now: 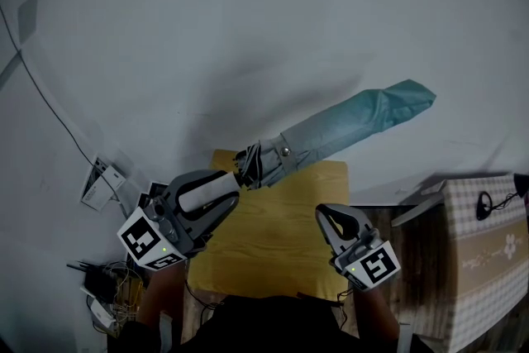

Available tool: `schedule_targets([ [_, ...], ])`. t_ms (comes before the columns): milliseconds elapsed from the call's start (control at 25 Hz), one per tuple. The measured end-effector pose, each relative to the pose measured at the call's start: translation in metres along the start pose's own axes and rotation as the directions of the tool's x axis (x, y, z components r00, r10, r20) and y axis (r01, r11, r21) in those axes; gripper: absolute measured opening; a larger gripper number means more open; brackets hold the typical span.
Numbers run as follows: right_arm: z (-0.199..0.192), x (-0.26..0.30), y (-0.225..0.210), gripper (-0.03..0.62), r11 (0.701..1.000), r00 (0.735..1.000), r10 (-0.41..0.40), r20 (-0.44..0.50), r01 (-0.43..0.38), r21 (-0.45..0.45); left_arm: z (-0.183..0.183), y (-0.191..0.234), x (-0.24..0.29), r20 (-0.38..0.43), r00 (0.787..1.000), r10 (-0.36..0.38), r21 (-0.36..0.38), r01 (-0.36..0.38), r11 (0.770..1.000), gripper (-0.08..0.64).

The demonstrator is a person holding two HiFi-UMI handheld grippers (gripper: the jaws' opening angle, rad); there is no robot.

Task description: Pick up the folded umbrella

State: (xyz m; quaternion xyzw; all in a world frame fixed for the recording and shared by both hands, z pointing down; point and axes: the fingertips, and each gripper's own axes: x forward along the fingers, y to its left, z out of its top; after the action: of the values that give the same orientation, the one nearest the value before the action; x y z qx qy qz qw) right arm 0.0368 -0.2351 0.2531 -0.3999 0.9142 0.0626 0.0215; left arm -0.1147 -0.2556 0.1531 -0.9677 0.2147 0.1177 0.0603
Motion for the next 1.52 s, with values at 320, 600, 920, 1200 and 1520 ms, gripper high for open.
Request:
schedule_targets([
  [320, -0.040, 0.011, -0.017, 0.020, 0.998, 0.999, 0.008, -0.036, -0.006, 0.061, -0.054, 0.017, 0.003, -0.075, 0.997, 0.022, -0.070, -0.028, 0.997, 0.152],
  [600, -0.092, 0.023, -0.029, 0.020, 0.991, 0.992, 0.002, -0.124, 0.014, 0.133, -0.099, 0.046, -0.007, -0.009, 1.000, 0.028, -0.268, -0.029, 0.963, 0.152],
  [920, -0.143, 0.014, -0.022, 0.021, 0.977, 0.979, 0.010, -0.204, 0.034, 0.211, -0.316, 0.034, -0.054, -0.468, 0.884, -0.011, -0.323, -0.160, 0.933, 0.153],
  [1200, -0.158, 0.016, -0.022, 0.020, 0.974, 0.971, 0.022, -0.239, 0.033, 0.222, -0.291, 0.035, -0.051, -0.385, 0.923, 0.026, -0.383, -0.185, 0.905, 0.153],
  [1520, -0.157, 0.032, -0.006, 0.018, 0.978, 0.972, 0.095, -0.217, -0.050, 0.203, -0.265, 0.038, -0.030, -0.325, 0.946, -0.005, -0.384, -0.127, 0.914, 0.153],
])
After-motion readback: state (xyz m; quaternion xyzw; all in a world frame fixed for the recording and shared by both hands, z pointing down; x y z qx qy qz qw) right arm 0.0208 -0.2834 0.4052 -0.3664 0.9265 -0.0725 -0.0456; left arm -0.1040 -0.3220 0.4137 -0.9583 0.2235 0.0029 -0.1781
